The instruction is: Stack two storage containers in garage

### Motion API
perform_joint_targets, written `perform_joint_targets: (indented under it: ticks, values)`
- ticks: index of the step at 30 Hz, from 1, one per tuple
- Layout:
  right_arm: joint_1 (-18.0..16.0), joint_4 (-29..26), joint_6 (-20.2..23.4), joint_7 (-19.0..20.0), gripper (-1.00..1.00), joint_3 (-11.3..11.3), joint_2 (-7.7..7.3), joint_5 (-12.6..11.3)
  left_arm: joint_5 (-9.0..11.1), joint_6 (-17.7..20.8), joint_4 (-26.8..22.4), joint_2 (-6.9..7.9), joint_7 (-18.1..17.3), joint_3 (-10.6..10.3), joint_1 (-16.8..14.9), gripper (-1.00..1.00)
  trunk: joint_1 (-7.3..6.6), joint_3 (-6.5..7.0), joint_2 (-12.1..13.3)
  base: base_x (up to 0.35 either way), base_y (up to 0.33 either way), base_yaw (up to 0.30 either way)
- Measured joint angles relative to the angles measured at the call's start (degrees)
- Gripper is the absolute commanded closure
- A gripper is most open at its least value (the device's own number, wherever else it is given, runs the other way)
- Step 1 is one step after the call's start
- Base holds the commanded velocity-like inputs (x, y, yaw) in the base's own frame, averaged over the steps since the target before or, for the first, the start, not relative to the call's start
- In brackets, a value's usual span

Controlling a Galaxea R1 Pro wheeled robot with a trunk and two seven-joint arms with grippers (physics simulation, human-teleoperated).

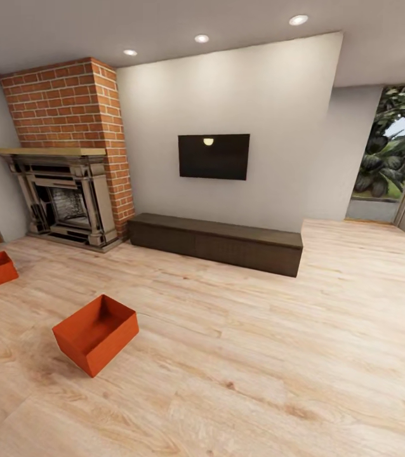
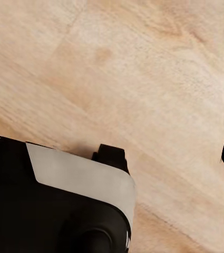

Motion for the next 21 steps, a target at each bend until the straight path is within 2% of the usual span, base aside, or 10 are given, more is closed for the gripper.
perform_joint_targets:
  ticks: [21]
  values:
    - [0.0, 0.0, 0.0, 0.0, -1.0, 0.0, 0.0, 0.0, -0.1, -0.1, 0.0, 0.0, 0.0, 0.0, 0.0, -1.0, 0.0, 0.0, 0.0, 0.326, 0.0, 0.0]
